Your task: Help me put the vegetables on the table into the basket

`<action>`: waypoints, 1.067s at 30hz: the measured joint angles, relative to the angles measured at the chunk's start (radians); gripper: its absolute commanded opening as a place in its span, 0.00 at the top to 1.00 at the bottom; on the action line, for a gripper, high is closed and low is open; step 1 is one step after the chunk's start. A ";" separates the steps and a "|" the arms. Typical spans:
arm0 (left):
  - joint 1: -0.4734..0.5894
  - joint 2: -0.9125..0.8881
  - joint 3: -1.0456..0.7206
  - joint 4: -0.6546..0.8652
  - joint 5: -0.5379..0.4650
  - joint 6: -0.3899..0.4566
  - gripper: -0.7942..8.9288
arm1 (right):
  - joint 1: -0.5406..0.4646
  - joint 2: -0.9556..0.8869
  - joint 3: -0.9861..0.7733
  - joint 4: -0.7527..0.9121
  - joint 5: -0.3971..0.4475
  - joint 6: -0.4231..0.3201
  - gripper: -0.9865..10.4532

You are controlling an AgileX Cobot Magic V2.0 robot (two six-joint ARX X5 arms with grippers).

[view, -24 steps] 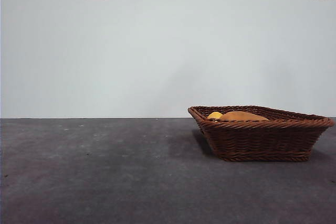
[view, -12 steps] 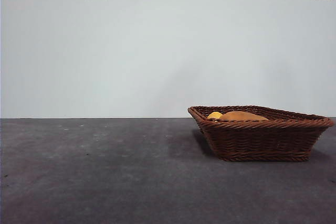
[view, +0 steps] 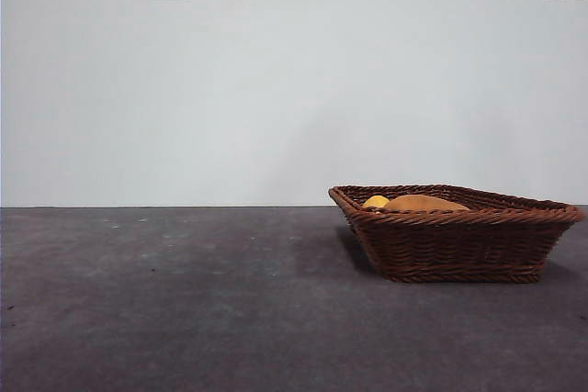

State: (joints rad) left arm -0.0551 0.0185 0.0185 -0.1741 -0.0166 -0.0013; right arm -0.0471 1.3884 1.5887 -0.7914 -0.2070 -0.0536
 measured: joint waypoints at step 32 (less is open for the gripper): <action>0.000 0.006 0.000 0.002 0.000 -0.001 0.92 | -0.006 -0.687 -0.777 0.788 0.178 0.000 0.91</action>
State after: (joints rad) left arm -0.0551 0.0242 0.0185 -0.1719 -0.0166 -0.0021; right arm -0.0528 0.7017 0.8120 -0.0032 -0.0288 -0.0540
